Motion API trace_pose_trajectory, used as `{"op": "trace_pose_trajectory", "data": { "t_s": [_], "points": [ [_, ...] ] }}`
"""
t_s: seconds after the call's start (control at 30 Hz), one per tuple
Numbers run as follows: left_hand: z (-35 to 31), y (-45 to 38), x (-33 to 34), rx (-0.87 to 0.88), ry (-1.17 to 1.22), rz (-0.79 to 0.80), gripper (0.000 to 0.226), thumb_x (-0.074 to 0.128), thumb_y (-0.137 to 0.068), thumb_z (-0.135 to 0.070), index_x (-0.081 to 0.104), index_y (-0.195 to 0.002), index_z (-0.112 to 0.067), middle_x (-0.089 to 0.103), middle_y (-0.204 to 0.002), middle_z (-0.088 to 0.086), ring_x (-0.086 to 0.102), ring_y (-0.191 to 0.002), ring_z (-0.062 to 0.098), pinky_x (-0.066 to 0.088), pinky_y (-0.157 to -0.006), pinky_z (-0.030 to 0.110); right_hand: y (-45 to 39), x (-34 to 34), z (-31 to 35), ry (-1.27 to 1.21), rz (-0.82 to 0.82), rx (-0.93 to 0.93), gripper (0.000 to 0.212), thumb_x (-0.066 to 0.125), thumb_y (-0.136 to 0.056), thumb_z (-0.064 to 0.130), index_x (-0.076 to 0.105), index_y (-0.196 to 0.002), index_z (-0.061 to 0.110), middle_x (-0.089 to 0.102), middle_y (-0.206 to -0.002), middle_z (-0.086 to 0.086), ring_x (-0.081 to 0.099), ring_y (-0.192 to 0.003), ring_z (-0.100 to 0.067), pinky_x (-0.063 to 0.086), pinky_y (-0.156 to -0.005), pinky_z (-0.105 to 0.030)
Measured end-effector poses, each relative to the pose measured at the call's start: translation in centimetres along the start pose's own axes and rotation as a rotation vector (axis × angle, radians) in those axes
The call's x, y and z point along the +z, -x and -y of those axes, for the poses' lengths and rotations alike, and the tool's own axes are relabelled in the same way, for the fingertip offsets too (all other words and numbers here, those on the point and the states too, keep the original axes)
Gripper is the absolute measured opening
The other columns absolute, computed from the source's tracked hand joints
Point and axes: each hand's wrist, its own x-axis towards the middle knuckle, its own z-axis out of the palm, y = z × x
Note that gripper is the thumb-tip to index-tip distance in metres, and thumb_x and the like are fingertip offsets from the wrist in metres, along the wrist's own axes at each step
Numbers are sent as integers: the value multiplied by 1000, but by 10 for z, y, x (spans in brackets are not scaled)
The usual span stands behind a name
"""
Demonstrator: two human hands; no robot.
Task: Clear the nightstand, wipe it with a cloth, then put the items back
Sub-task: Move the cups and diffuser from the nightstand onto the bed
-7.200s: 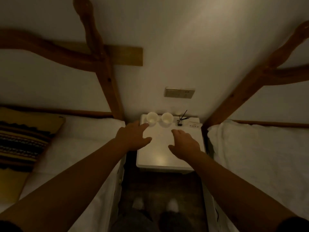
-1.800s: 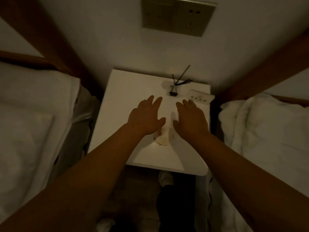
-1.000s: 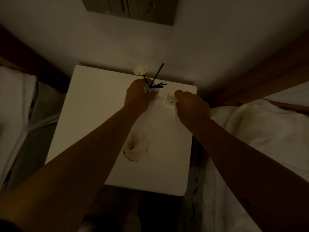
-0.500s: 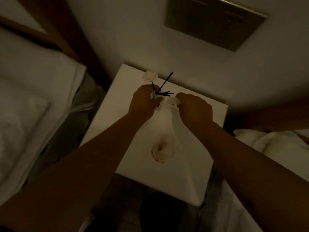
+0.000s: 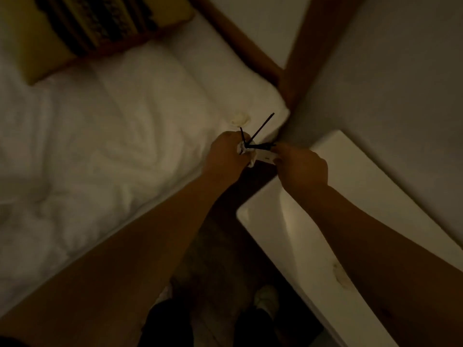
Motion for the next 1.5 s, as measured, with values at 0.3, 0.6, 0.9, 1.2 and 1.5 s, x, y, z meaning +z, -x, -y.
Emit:
{"op": "trace_pose_trajectory", "data": {
  "t_s": [0.3,0.6,0.9,1.2,1.5],
  "points": [
    [97,39,-186,-160,-9,-351,31,74,-81,-19,64,-109,-16,59,-111,6,62,-97,24,56,-81,46,-43,36,210,-63,48,-418,24,49,-94,15,63,-113,18,66,-105,-7,61,-91,-29,51,-74,-41],
    [185,83,-295,-312,-28,-547,25,74,-80,-22,64,-103,-18,56,-101,-1,65,-81,19,58,-75,42,-48,87,362,-37,81,-659,22,52,-91,14,65,-108,21,68,-98,-5,61,-85,-29,48,-66,-36],
    [200,68,-292,-422,43,-595,26,74,-79,-25,62,-101,-21,67,-97,-1,68,-79,17,58,-73,40,-77,107,379,52,125,-687,25,48,-91,14,66,-106,22,66,-101,-8,60,-91,-31,38,-65,-33],
    [212,56,-274,-508,-139,-653,23,68,-83,-29,58,-103,-25,61,-105,-5,63,-89,16,52,-72,37,-85,119,360,120,243,-641,24,45,-91,14,64,-102,22,62,-100,-5,58,-91,-25,36,-63,-29],
    [215,57,-269,-530,-122,-672,32,70,-81,-34,56,-109,-27,60,-114,-4,61,-94,16,53,-78,41,-82,123,358,129,219,-661,21,42,-93,14,58,-106,18,61,-102,-9,53,-98,-30,30,-63,-33]
  ]
}}
